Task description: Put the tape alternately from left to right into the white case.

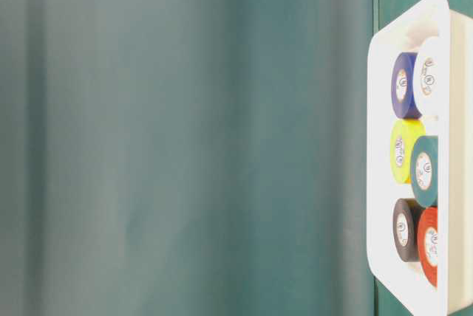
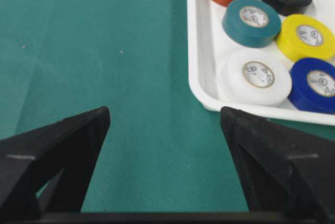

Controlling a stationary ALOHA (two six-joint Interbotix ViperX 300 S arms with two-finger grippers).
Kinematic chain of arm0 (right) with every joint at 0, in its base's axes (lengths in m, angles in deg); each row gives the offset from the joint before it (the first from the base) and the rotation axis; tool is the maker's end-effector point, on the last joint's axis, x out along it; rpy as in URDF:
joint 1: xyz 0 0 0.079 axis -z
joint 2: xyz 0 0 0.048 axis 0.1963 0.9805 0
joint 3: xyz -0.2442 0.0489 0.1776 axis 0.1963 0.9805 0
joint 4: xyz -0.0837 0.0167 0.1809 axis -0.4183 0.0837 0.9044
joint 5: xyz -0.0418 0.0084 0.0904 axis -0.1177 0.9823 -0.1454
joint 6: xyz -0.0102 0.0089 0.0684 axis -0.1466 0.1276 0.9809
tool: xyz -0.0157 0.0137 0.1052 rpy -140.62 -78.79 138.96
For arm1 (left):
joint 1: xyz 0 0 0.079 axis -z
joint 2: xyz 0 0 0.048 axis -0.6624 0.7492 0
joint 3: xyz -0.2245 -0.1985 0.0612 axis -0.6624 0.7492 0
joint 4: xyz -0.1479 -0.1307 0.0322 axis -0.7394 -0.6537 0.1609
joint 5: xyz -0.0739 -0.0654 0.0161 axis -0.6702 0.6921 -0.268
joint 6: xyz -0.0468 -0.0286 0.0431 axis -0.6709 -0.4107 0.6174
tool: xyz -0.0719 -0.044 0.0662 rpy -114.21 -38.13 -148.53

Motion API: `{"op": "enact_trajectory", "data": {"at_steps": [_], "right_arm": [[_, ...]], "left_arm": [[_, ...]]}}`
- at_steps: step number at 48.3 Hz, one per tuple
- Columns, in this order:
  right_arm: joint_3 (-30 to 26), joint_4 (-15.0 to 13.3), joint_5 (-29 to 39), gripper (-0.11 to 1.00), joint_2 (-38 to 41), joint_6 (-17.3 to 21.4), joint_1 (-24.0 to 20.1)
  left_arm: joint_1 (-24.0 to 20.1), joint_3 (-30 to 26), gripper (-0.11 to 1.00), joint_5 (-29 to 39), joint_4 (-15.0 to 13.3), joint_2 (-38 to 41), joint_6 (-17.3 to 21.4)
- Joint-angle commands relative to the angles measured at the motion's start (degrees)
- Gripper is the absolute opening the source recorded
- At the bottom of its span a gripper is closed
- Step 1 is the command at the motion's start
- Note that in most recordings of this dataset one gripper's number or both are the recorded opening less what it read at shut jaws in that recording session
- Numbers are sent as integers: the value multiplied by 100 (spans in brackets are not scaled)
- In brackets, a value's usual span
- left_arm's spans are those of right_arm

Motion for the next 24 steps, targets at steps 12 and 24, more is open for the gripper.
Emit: {"op": "enact_trajectory", "data": {"at_steps": [12,24], "right_arm": [[193,18,413,78,-316,457,-18],[308,0,457,78,-316,536,-18]], "left_arm": [[-26,-62,93,-26,0,44,0],[-35,35,93,-26,0,18,9]]}}
